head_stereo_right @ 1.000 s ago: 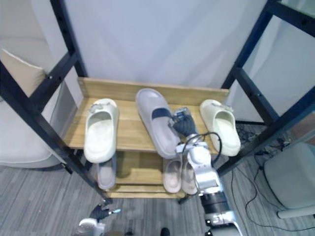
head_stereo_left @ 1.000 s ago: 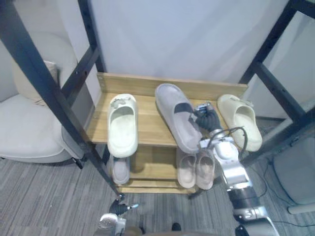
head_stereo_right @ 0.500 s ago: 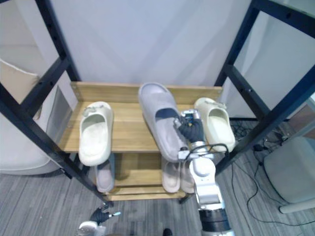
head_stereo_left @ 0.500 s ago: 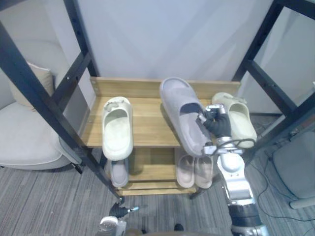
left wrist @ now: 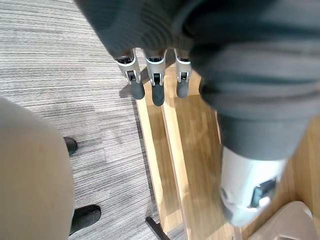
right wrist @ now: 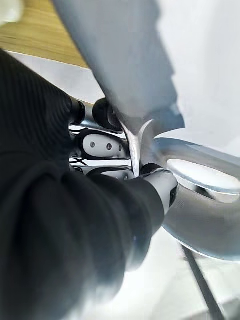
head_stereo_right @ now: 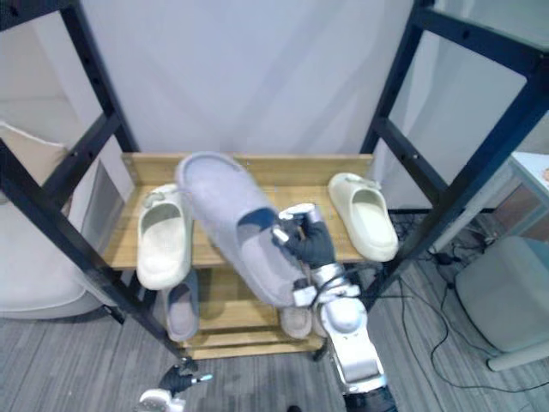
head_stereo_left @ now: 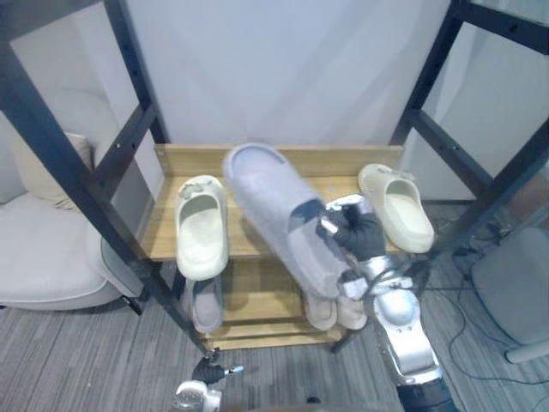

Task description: Organize the slippers on the shoe rack

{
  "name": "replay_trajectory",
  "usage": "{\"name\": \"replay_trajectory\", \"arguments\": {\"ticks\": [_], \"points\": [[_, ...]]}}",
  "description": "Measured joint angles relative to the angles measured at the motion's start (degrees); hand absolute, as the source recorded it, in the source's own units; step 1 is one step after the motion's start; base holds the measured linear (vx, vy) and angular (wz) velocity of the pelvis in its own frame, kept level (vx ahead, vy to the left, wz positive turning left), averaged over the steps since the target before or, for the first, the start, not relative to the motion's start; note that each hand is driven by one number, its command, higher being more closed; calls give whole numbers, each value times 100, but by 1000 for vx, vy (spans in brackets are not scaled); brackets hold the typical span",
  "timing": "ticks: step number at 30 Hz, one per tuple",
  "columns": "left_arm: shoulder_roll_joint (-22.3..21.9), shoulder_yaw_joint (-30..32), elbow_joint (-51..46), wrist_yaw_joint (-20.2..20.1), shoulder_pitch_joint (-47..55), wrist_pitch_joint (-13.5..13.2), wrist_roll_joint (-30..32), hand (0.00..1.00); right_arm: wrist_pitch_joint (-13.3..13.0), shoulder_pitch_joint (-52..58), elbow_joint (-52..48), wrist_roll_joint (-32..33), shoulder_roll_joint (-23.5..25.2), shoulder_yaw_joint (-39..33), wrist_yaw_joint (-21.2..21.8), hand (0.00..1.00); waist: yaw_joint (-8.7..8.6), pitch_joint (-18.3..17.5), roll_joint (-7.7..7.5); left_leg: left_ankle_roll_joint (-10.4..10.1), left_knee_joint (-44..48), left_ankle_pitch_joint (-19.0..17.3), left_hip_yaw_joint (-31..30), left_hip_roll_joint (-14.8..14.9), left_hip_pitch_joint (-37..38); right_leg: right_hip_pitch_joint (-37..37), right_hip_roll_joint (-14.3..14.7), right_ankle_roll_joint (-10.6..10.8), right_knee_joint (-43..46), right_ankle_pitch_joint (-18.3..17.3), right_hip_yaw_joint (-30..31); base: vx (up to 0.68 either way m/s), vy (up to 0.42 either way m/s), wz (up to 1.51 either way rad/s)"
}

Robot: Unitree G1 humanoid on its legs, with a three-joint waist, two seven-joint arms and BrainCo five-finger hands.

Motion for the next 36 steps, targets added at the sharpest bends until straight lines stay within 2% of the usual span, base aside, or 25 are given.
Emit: {"name": "replay_trajectory", "arguments": {"ticks": [6, 13, 19, 20, 22, 24, 27, 30, 33, 36], "points": [[10, -214, 60, -7, -39, -66, 1, 0, -140, 14, 0, 379, -506, 526, 398, 100, -7, -31, 46, 4, 32, 19, -167, -20, 27, 113, -25, -7, 77, -67, -161, -30, -17, 15], [35, -378, 174, -20, -143, -93, -1, 0, -156, -97, 18, 416, -1125, 1190, 730, 100, 16, -21, 61, -6, 377, -1, -675, -105, -56, 278, -99, -18, 379, -305, -618, -33, -16, 40], [2, -494, 181, -22, -212, -110, -12, 0, -187, -347, 111, 410, -1718, 1831, 977, 100, 39, 175, 279, -78, 968, -286, -852, -110, -225, 306, -103, -75, 750, -564, -779, -110, 15, 18], [-1, -504, 181, -18, -220, -115, -16, 0, -222, -412, 205, 410, -1810, 1969, 1005, 100, 40, 187, 290, -104, 1138, -339, -863, -101, -393, 136, -110, -79, 948, -640, -793, -130, 21, 14], [5, -603, 183, -6, -345, -118, -38, 0, -232, -735, 440, 366, -2000, 2192, 1015, 100, 45, 319, 414, -128, 1638, -458, -865, -83, -909, -408, -118, -108, 1544, -816, -800, -155, 18, 5], [-2, -613, 181, 2, -584, -145, -212, 0, -229, -1099, 663, 351, -2137, 2251, 1005, 100, 57, 737, 450, -162, 2088, -509, -860, -99, -1297, -893, -180, -160, 2182, -972, -807, -198, 10, 5], [-9, -629, 159, 24, -890, -228, -483, 0, -224, -1601, 976, 123, -2356, 2255, 825, 100, 58, 1208, 621, -171, 2773, -624, -837, -177, -2107, -1805, -303, -167, 3138, -1267, -779, -259, 7, 4], [8, -590, 97, 146, -1116, -253, -701, 0, -216, -1893, 1169, -129, -2535, 2255, 685, 100, 62, 1548, 733, -209, 3219, -685, -861, -206, -2722, -2500, -382, -203, 3674, -1422, -782, -235, -9, 5], [35, -574, -2, 235, -1253, -347, -915, 0, -213, -2114, 1272, -358, -2619, 2198, 511, 100, 75, 1742, 783, -247, 3434, -687, -850, -120, -3274, -3021, -381, -229, 3889, -1421, -853, -118, -30, -14], [44, -407, -130, 329, -1430, -371, -1061, 0, -208, -2322, 1407, -574, -2622, 2042, 221, 100, 95, 1976, 742, -357, 3961, -840, -701, -100, -3742, -3612, -485, -352, 4563, -1599, -773, -77, -38, -15]]}}
